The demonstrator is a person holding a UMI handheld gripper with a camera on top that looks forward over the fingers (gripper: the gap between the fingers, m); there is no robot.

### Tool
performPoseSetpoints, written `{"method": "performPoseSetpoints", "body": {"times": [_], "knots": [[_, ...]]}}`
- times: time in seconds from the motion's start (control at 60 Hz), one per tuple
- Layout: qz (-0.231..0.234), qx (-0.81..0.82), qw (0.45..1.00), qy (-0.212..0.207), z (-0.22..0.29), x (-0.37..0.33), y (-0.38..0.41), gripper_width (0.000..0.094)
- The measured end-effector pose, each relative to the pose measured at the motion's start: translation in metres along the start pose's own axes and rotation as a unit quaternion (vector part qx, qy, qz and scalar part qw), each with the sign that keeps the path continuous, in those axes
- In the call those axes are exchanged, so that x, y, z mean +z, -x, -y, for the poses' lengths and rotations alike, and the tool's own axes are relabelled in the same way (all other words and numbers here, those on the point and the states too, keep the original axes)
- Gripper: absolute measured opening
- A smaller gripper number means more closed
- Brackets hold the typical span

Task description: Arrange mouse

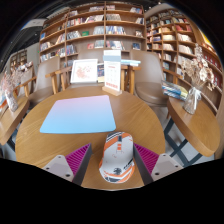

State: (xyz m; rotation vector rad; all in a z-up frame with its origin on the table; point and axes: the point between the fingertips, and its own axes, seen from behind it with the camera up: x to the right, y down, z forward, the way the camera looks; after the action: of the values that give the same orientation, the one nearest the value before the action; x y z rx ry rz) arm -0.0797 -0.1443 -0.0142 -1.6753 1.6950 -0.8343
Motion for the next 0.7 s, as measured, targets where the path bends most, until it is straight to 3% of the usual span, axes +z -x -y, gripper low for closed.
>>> {"method": "performPoseSetpoints", "body": {"times": [0.183,0.217,0.233,0.25,0.267,0.45,0.7], "knots": [[0.011,-0.009,1.0,-0.005,0.004,0.004,0.003,0.0777],[0.011,-0.01,1.0,-0.006,0.004,0.005,0.003,0.0714],[0.009,-0.01,1.0,-0.007,0.005,0.005,0.002,0.065],[0.007,-0.012,1.0,-0.007,0.005,0.006,0.001,0.0511],[0.01,-0.012,1.0,-0.007,0.005,0.006,0.003,0.0467],[-0.001,-0.016,1.0,0.0,0.013,-0.007,0.007,0.0422],[0.033,0.003,0.998,-0.062,0.121,-0.022,0.053,0.0421]]}}
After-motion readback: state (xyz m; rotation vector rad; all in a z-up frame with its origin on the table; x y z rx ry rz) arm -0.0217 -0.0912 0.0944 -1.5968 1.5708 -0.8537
